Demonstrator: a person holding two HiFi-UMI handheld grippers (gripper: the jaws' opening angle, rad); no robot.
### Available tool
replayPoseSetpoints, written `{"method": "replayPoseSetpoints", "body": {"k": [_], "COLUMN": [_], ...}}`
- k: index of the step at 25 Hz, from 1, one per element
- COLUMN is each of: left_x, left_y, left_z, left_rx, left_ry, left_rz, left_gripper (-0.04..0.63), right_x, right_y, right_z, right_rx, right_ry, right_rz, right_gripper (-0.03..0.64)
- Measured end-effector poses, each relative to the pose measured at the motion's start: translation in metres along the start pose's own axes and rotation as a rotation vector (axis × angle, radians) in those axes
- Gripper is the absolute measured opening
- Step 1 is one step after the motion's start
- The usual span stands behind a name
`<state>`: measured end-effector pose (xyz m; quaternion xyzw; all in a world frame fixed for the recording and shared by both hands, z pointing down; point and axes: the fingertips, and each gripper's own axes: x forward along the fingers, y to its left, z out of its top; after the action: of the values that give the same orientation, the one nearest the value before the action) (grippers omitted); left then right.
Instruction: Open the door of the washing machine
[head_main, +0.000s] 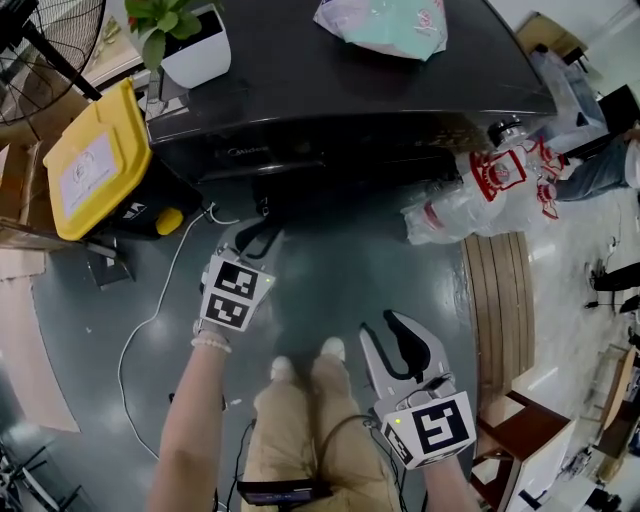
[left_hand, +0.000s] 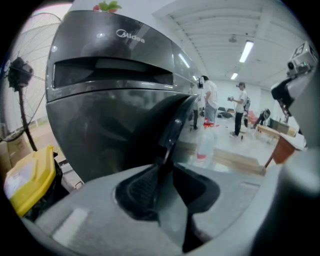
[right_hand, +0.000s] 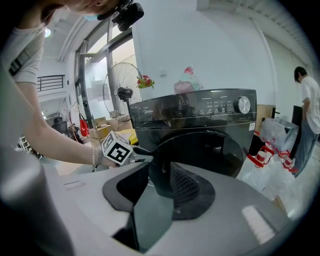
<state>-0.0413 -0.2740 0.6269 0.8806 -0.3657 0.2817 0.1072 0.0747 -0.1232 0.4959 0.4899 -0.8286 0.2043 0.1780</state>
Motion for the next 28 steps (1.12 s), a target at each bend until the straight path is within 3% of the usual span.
{"method": "replayPoseSetpoints", "body": {"k": [20, 28], "left_x": [-0.020, -0.031], "left_y": [-0.047, -0.082], "left_z": [-0.016, -0.027], "left_rx": [0.003, -0.003], "left_ry": [0.066, 0.104], "left_rz": [-0.099, -0.142], "left_gripper": [0.077, 0.066], "right_x": [0.002, -0.001], "right_y": [0.007, 0.005], "right_z": [-0.001, -0.011], "right_rx": [0.004, 0.059], "right_ry": [0.035, 0.057], "right_rz": [0.014, 0.005], "right_gripper": [0.120, 0.120]}}
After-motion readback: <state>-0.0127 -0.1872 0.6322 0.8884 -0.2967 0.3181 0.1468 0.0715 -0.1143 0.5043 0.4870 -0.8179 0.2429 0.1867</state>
